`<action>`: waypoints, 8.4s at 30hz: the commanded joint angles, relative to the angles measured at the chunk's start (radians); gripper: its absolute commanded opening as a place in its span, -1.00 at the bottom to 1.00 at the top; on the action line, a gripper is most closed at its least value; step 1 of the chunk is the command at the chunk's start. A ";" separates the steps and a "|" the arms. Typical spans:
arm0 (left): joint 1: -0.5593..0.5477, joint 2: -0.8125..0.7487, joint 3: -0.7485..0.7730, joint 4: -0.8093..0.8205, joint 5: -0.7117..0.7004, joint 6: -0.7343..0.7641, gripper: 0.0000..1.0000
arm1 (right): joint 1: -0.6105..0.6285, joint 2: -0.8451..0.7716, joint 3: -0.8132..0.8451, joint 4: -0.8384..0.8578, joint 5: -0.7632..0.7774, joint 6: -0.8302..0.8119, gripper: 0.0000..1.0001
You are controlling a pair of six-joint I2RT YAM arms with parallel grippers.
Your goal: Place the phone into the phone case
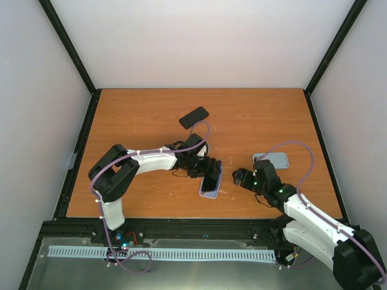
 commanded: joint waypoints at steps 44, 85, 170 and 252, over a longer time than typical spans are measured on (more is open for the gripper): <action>0.088 -0.123 -0.155 0.118 0.033 0.135 0.22 | 0.021 0.360 -0.012 0.410 -0.330 0.048 -0.32; 0.041 -0.070 -0.225 0.288 0.205 0.058 -0.08 | 0.150 0.521 -0.007 0.631 -0.297 0.270 -0.77; 0.146 -0.204 -0.324 0.225 0.174 0.091 0.09 | 0.228 0.333 0.003 0.401 -0.126 0.177 0.23; 0.113 -0.155 -0.419 0.235 0.144 0.133 0.00 | 0.230 0.627 0.016 0.956 -0.415 0.307 -0.41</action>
